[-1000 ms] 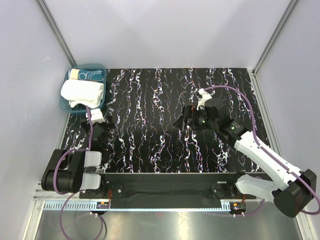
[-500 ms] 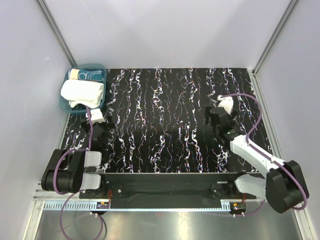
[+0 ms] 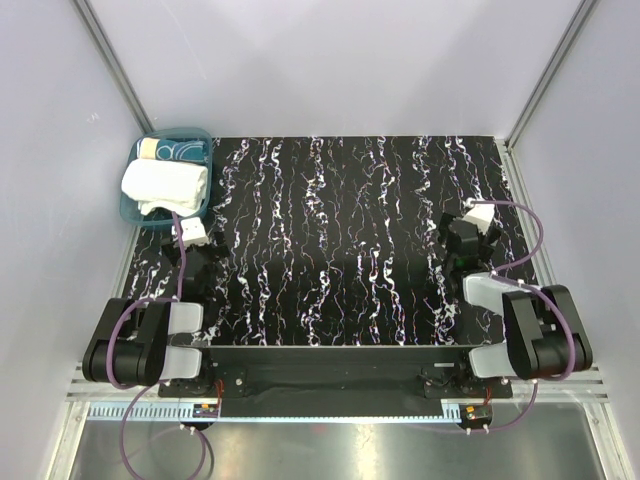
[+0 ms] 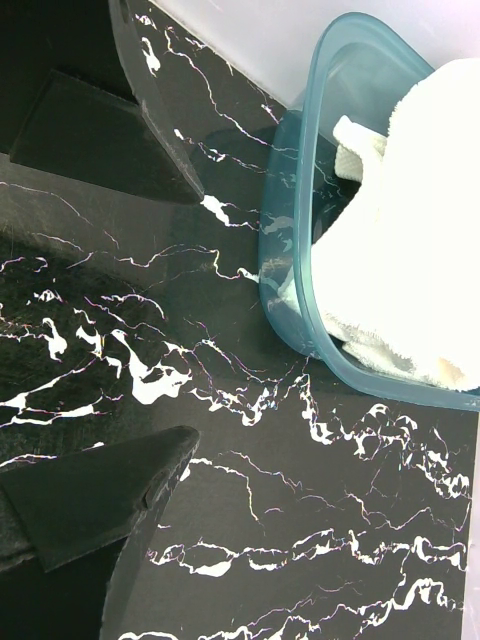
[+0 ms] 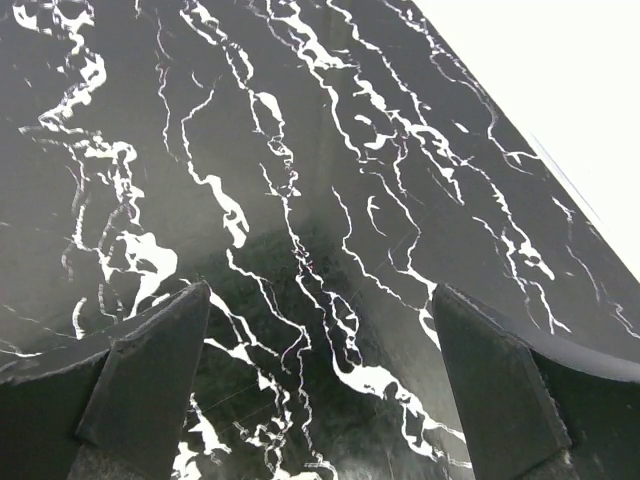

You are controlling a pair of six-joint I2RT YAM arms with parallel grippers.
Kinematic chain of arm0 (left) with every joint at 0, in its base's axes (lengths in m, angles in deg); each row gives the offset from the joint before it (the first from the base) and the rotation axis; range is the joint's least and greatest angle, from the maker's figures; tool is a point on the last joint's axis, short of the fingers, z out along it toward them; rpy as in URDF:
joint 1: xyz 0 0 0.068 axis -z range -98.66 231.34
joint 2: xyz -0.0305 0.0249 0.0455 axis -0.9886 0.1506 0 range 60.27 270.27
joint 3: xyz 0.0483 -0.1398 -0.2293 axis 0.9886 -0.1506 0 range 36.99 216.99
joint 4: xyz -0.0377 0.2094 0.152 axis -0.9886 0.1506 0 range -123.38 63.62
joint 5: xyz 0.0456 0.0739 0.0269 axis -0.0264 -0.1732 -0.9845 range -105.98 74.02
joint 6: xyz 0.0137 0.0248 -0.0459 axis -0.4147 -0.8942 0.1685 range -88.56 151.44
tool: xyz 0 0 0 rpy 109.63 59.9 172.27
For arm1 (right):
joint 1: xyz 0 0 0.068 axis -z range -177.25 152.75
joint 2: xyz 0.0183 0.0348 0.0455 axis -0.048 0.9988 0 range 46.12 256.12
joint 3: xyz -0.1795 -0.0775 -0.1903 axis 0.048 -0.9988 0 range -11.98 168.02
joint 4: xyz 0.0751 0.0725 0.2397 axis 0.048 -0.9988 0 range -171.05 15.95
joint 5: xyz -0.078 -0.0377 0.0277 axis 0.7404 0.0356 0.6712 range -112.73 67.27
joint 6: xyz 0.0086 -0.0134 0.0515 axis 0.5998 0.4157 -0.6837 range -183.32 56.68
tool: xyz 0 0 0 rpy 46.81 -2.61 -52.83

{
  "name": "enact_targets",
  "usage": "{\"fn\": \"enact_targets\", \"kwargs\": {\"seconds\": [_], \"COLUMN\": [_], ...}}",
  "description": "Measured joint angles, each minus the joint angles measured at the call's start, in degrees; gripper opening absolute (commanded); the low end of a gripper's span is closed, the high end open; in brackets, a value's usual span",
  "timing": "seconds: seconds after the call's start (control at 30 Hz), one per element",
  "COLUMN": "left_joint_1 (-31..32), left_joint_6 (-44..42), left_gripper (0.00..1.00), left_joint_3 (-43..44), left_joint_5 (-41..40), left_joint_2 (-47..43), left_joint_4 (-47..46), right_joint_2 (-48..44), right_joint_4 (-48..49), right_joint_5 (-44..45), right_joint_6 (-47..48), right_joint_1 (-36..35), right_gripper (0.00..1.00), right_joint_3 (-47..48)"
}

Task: Roll the towels
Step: Place the rolled towel into the container

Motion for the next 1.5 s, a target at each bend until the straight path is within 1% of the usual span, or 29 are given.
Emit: {"fn": "enact_targets", "kwargs": {"seconds": [0.1,0.2,0.23,0.3,0.4,0.57,1.5], "left_joint_1": [0.0,0.0,0.0,0.0,0.0,0.0,0.0], "left_joint_6": [0.0,0.0,0.0,0.0,0.0,0.0,0.0], "left_gripper": [0.99,0.99,0.99,0.99,0.99,0.99,0.99], "left_joint_3": [0.0,0.02,0.02,0.02,0.02,0.02,0.02], "left_joint_5": [0.0,0.0,0.0,0.0,0.0,0.0,-0.02], "left_joint_2": [0.0,0.0,0.0,0.0,0.0,0.0,0.0], "left_joint_4": [0.0,0.0,0.0,0.0,0.0,0.0,0.0], "right_joint_2": [3.15,8.28,9.94,10.95,11.04,11.02,11.02], "right_joint_4": [7.91,21.27,23.67,22.95,24.74,26.38,26.56], "right_joint_5": [-2.54,-8.37,-10.08,-12.41,-14.97,-16.61,-17.07], "right_joint_6": [1.92,3.23,3.45,3.41,3.39,3.37,3.34], "right_joint_1": [1.38,3.72,4.74,6.14,7.15,7.39,7.39], "right_gripper": [1.0,1.0,1.0,1.0,1.0,1.0,1.0], "right_joint_3": [-2.14,-5.49,-6.58,-7.08,-6.47,-6.03,-6.03]}}
